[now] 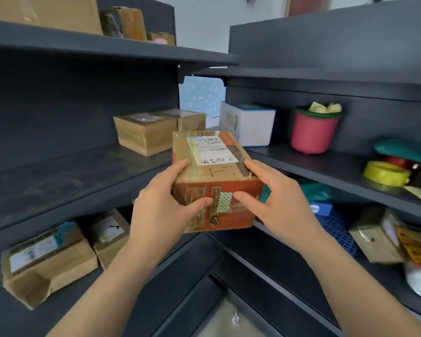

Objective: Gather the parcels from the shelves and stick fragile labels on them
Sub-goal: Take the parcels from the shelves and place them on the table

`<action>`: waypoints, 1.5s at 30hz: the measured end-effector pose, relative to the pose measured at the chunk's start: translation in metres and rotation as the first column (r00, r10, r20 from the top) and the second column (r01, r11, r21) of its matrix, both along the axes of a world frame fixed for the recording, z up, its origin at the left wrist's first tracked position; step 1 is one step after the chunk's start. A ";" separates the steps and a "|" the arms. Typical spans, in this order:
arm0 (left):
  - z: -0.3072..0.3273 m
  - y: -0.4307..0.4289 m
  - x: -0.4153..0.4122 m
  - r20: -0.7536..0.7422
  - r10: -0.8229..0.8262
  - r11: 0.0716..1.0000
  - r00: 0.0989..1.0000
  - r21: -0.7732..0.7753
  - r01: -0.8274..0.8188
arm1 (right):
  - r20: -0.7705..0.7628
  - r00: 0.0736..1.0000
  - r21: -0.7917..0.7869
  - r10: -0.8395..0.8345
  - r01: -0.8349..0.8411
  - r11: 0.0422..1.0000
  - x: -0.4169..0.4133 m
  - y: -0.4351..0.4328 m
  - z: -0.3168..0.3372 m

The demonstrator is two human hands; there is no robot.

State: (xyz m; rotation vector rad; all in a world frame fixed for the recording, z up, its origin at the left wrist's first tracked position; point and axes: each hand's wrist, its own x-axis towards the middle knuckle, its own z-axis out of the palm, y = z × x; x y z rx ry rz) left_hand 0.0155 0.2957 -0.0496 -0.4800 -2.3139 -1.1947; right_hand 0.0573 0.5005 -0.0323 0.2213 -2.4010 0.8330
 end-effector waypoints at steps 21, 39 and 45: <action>-0.074 0.406 0.188 0.195 -0.718 0.684 0.668 0.025 0.729 | 0.182 0.652 0.127 -0.736 0.726 0.675 0.324 0.314 -0.052; -0.066 0.671 0.387 0.209 -0.978 -0.032 -0.018 -0.065 0.997 | 0.187 -0.047 0.059 -0.981 0.998 -0.036 0.550 0.411 -0.052; -0.071 0.723 0.467 0.231 -0.935 -0.291 -0.268 -0.074 0.954 | 0.198 -0.266 0.050 -0.943 0.964 -0.262 0.615 0.420 -0.062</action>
